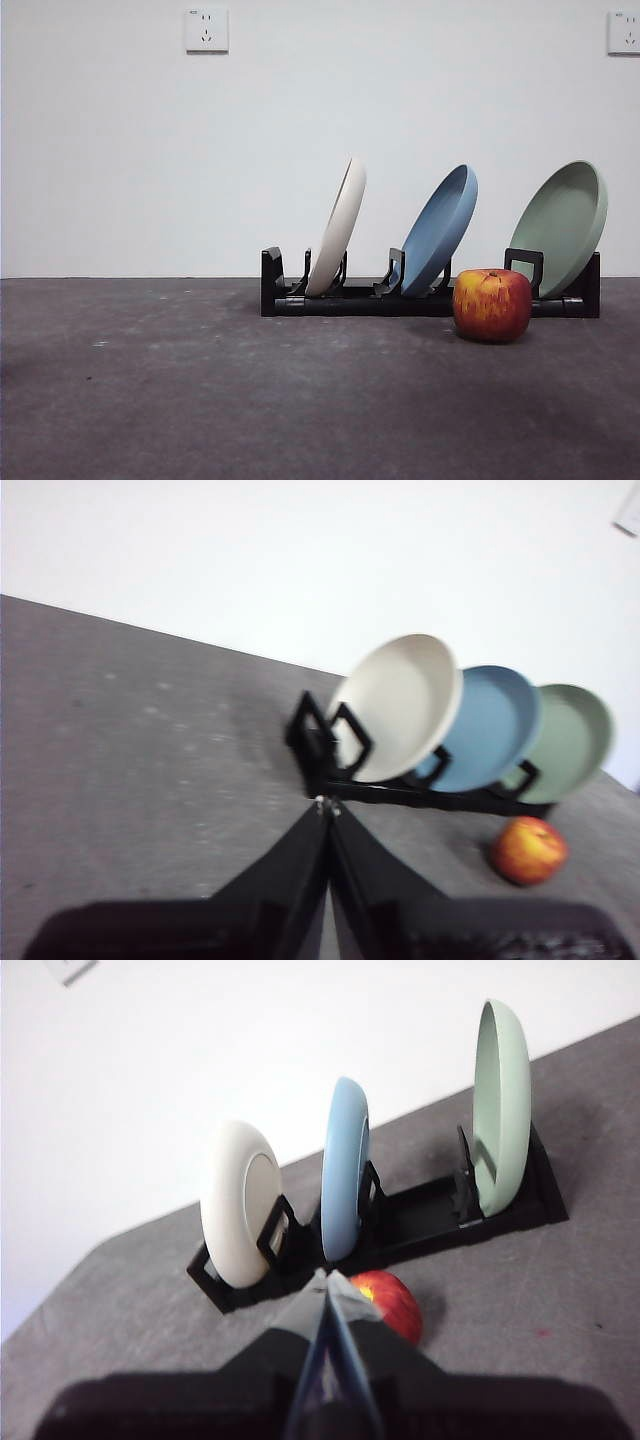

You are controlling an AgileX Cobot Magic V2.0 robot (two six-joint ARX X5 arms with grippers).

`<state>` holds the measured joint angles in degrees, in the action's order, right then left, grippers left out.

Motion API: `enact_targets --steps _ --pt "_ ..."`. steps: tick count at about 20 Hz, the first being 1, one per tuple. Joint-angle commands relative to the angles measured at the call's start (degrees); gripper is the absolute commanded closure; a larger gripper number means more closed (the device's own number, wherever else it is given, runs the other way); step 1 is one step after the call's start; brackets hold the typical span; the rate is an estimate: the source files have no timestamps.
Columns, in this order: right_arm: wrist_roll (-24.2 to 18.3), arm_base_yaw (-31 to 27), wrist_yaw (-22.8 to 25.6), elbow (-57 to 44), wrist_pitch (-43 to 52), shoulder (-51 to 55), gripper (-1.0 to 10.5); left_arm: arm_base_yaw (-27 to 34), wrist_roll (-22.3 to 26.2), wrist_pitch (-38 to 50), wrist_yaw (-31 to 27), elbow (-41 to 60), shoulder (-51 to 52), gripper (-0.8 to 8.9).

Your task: Take the yellow plate from the plate rack,put the plate on the table,take the apple from the table,put the apple in the plate

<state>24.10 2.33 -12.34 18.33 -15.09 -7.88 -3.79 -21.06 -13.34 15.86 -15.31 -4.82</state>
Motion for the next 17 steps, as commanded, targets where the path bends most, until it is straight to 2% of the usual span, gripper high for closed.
enact_targets --steps 1,4,10,14,17 --pt "-5.49 0.11 -2.75 6.08 -4.11 -3.19 9.6 0.13 0.33 -1.33 2.97 -3.8 -2.62 8.21" --pt "-10.64 0.11 -5.97 13.05 -10.73 -7.69 9.6 0.13 2.1 -4.02 7.04 -8.7 -6.64 8.21" --pt "-21.11 0.15 -12.28 26.03 -25.49 -17.09 9.6 0.13 9.07 -11.45 15.8 -18.58 -15.21 8.21" --pt "-24.94 0.44 -15.56 31.98 -34.21 -22.27 9.6 0.09 13.35 -17.88 20.76 -23.98 -19.91 8.21" --pt "-27.47 0.74 -17.0 34.38 -40.3 -24.92 9.6 0.02 17.22 -23.89 22.38 -27.26 -22.49 8.21"
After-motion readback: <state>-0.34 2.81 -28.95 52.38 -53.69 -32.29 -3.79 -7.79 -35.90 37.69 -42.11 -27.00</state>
